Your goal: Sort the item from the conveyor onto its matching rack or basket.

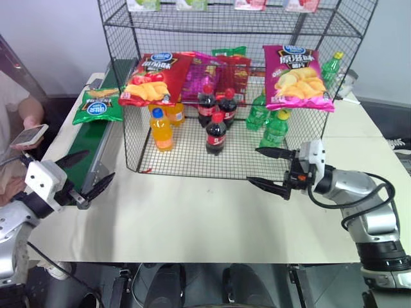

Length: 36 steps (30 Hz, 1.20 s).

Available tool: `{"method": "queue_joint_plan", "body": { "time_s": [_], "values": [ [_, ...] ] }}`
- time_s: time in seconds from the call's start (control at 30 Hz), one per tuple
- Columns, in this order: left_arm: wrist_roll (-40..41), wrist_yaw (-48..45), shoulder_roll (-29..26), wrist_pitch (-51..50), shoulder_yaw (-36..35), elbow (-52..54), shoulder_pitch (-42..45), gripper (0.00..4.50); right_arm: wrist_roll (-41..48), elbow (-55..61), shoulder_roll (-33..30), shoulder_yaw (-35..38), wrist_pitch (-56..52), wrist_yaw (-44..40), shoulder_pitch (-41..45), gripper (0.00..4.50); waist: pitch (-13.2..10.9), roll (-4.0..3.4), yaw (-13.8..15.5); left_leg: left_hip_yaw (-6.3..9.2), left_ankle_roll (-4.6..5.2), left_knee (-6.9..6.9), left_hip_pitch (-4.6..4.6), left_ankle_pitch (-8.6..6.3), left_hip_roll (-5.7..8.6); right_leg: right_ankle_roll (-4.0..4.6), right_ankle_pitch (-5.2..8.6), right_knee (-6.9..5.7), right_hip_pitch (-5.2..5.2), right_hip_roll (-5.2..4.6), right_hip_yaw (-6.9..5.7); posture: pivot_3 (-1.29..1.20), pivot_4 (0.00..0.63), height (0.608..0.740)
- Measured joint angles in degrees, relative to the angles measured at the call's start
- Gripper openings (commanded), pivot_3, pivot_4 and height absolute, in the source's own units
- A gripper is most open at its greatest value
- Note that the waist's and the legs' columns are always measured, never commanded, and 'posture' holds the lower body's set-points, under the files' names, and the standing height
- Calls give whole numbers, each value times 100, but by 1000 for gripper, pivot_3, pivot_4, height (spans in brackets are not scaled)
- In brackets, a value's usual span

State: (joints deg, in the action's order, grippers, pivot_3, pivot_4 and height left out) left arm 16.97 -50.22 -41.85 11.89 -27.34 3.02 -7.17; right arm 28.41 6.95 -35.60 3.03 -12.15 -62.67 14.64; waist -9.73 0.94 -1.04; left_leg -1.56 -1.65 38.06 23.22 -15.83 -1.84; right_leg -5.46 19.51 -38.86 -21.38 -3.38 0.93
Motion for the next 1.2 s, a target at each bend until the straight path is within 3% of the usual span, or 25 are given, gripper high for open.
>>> {"method": "queue_joint_plan", "body": {
  "time_s": [0.23, 0.5, 0.87, 1.2],
  "values": [
    [-1616, 654, -310, 1941, -382, -260, -735, 4500, -21, -95, 164, -222, 41, -65, 334, 4473, 0, 0, -10, -2, 1, -5, -1, 0, -1, 1, 0, 1, -2, -2, 1, 0, 150, 739],
    [-2925, 1764, -397, 3145, -1138, -614, -1504, 4500, -120, -405, 354, -475, 132, -243, 710, 4473, 1, 2, -9, -4, 3, -7, 1, -2, 0, 1, 0, 6, -3, -6, -1, 0, 150, 739],
    [-4012, 2943, -463, 3463, -1244, -1041, -1902, 4500, -149, -613, 422, -524, 205, -401, 860, 4473, 2, 3, -14, -3, 3, -10, 2, -2, 0, 1, 0, 6, -4, -9, -2, 0, 150, 739],
    [-4201, 3381, -702, 3245, -784, -1250, -1533, 4500, -247, -589, 425, -533, 249, -403, 761, 4473, 2, 3, -14, -3, 2, -11, 2, -3, 0, 1, 0, 6, -4, -13, -3, 0, 150, 739]
  ]
}}
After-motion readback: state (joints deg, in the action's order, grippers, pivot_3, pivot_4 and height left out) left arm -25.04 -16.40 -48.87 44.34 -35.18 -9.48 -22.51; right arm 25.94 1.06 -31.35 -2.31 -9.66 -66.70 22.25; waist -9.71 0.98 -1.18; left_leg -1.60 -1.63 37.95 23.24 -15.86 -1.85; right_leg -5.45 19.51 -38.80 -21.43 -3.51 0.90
